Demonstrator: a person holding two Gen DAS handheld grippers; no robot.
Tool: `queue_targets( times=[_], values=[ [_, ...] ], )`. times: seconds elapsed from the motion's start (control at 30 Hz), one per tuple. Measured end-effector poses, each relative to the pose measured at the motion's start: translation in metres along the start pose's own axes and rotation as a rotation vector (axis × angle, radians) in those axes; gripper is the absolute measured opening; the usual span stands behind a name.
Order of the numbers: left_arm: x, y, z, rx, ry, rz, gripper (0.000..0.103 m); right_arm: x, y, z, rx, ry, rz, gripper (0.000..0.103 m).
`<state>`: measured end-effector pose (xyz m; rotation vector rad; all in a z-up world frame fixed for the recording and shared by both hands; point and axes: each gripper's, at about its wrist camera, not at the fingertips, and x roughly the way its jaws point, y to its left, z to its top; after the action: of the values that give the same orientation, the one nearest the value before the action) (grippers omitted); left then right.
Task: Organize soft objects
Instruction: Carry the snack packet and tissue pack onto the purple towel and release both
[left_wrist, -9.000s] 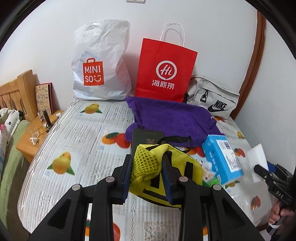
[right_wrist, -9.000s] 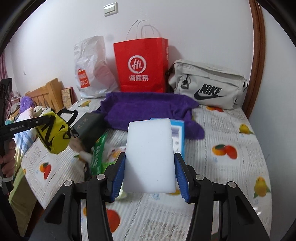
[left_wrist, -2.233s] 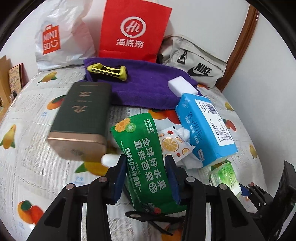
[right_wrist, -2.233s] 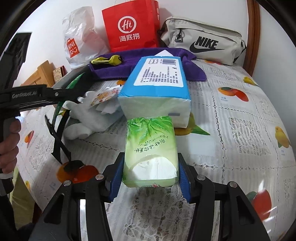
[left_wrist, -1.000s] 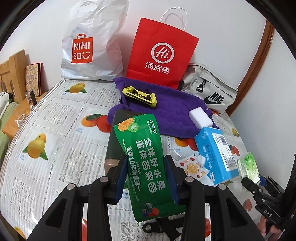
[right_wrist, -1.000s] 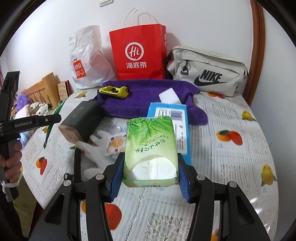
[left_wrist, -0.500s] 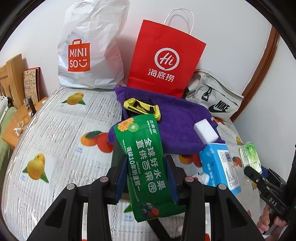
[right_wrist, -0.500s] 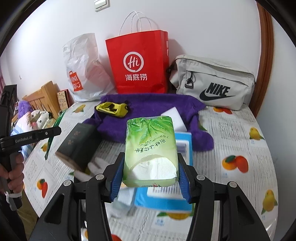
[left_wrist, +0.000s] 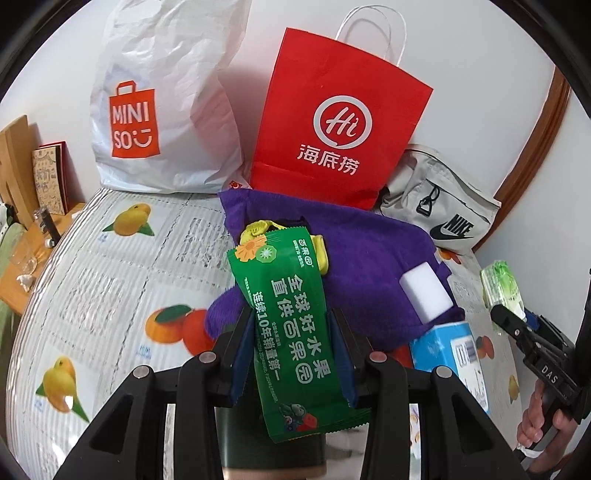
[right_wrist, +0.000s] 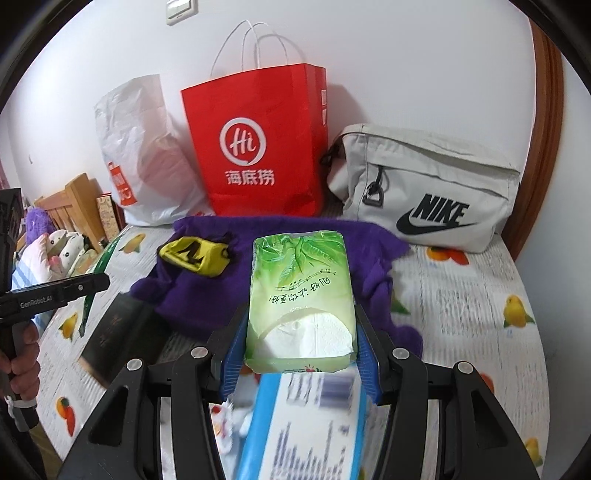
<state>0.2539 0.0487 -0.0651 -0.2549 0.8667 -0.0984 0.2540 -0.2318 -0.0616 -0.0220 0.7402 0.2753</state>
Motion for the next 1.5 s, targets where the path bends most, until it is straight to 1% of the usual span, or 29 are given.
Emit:
queue_targets(
  times=[0.37, 0.63, 0.77, 0.93, 1.03, 1.1, 1.3, 1.5],
  values=[
    [0.037, -0.004, 0.031, -0.002, 0.012, 0.012, 0.038, 0.040, -0.024, 0.029, 0.012, 0.010, -0.016, 0.052],
    [0.073, -0.001, 0.047, -0.020, 0.041, 0.019, 0.038, 0.076, -0.043, 0.044, 0.026, 0.050, -0.023, 0.052],
    [0.088, 0.003, 0.048, -0.033, 0.061, 0.018, 0.038, 0.094, -0.048, 0.048, 0.030, 0.070, -0.026, 0.052],
    [0.104, 0.005, 0.047, -0.025, 0.100, 0.022, 0.038, 0.111, -0.049, 0.054, 0.018, 0.094, -0.040, 0.052],
    [0.108, 0.005, 0.047, -0.025, 0.108, 0.007, 0.038, 0.123, -0.052, 0.059, 0.021, 0.116, -0.032, 0.052],
    [0.110, 0.005, 0.047, -0.020, 0.112, 0.013, 0.039, 0.130, -0.053, 0.061, 0.025, 0.129, -0.025, 0.052],
    [0.119, 0.006, 0.046, -0.021, 0.139, 0.006, 0.039, 0.151, -0.049, 0.060, 0.022, 0.178, -0.004, 0.052],
    [0.120, 0.008, 0.048, -0.019, 0.141, 0.001, 0.039, 0.158, -0.048, 0.057, 0.021, 0.198, -0.006, 0.053]
  ],
)
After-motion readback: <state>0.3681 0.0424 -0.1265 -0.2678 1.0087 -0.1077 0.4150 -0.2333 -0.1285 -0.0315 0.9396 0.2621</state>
